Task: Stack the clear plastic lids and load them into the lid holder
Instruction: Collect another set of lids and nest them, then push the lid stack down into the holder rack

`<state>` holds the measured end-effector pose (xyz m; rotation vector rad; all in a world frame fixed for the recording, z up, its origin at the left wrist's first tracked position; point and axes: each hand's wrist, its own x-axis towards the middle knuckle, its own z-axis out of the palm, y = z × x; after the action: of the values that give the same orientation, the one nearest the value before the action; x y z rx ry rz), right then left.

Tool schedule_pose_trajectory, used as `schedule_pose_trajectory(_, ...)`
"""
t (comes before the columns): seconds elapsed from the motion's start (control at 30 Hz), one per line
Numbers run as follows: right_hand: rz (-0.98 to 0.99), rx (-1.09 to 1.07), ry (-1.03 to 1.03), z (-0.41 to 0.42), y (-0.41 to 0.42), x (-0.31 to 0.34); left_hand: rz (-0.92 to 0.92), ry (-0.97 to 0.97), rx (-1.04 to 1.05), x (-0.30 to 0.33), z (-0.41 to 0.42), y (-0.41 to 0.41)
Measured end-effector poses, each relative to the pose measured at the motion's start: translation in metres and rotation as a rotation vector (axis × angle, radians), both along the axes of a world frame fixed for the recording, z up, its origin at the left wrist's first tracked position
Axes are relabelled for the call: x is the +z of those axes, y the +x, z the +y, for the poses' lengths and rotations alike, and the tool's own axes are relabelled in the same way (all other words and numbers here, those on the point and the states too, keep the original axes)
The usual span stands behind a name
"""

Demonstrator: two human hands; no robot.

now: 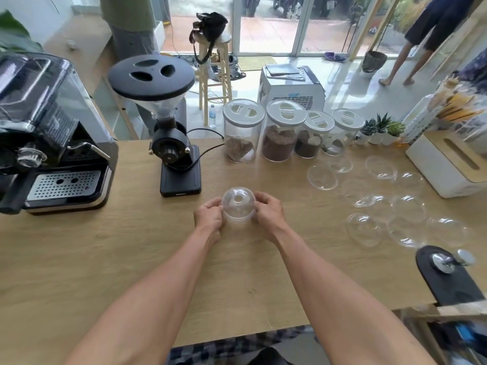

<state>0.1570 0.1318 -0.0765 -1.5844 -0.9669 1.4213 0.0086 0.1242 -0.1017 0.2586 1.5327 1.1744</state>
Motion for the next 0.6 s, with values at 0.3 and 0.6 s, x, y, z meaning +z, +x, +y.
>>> schedule_pose_trajectory(0.3, 0.096, 0.092, 0.078, -0.036, 0.005, 0.021, 0.022, 0.097, -0.032, 0.037, -0.051, -0.011)
schedule_pose_trajectory(0.6, 0.145, 0.328, 0.13, -0.087, -0.049, 0.044, 0.176, 0.155, 0.108, 0.08, -0.138, -0.058)
